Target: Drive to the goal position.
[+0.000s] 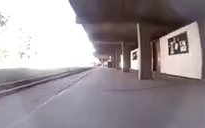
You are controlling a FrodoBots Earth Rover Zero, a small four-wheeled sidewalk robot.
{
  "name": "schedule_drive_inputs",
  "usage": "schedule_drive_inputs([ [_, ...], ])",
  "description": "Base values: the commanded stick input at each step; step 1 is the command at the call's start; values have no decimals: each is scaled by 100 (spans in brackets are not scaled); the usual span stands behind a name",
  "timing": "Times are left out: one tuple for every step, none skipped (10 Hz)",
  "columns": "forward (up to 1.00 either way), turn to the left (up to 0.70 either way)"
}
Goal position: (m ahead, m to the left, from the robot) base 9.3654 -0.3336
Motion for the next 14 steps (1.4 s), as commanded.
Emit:
schedule_drive_inputs([
  [100,1],
  [100,1],
  [100,1],
  [100,1],
  [100,1],
  [100,1],
  [100,1],
  [100,41],
  [100,41],
  [100,26],
  [100,7],
  [100,1],
  [100,1],
  [100,1],
])
